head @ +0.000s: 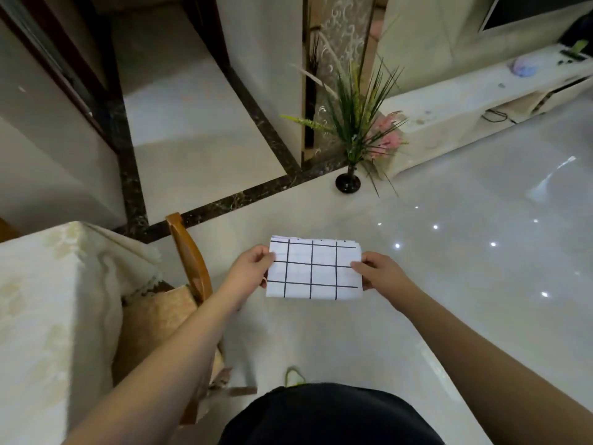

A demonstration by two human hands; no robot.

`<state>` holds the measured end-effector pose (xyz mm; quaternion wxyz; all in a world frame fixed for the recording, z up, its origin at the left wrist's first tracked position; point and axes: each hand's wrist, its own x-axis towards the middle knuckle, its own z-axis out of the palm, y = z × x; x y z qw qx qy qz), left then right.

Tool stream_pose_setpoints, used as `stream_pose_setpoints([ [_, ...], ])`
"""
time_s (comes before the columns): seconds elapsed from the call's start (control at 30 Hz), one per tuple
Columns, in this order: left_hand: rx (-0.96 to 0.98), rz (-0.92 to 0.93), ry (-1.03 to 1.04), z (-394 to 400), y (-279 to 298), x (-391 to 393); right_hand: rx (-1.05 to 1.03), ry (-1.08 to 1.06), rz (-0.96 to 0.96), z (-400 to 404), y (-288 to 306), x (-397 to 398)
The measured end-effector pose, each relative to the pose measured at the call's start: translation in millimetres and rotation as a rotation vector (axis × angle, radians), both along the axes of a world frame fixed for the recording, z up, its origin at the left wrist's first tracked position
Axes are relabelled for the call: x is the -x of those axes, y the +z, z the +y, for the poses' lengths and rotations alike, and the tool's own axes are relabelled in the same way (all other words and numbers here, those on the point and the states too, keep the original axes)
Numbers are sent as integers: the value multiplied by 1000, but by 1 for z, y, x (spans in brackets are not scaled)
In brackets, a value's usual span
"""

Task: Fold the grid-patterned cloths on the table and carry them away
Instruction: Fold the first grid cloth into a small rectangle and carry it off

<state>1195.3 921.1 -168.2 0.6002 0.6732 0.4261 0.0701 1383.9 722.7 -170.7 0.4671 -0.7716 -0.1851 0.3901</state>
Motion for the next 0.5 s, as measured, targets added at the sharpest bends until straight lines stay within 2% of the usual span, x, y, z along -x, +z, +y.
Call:
stream_pose_setpoints([
  [0.5, -23, 43, 237, 103, -9, -38, 4, 150, -13, 162, -25, -81],
])
